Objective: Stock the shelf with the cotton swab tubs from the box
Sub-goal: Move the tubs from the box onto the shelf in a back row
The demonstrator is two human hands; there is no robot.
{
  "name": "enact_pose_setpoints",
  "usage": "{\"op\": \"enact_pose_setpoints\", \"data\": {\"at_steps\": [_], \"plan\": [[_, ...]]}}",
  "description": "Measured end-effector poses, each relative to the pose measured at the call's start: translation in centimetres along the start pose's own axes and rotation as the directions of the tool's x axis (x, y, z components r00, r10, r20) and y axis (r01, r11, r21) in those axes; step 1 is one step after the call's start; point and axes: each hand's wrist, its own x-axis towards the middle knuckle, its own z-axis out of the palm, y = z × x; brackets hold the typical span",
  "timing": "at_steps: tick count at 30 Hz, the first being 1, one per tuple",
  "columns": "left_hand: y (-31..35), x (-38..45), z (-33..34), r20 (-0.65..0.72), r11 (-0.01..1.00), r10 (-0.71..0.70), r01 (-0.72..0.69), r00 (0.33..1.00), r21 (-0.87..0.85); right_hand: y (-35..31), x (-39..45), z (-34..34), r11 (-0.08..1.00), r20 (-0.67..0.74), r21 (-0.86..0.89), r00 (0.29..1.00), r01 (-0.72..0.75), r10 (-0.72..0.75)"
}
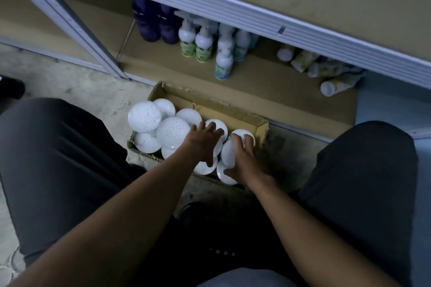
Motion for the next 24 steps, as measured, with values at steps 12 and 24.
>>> {"op": "enact_pose_setpoints", "data": {"at_steps": [12, 24], "plan": [[0.9, -3.0, -1.2, -0.108, 0.992, -0.016, 0.003, 0.994, -0.125, 0.8, -1.9, -0.8, 0.989, -0.031, 0.142, 0.999, -0.039, 0.044], [-0.1, -2.4, 0.0, -0.088, 0.991, 0.021, -0.032, 0.996, -0.132, 1.2, -1.9, 0.3, 0.991, -0.117, 0.132, 0.993, 0.018, -0.002]]}}
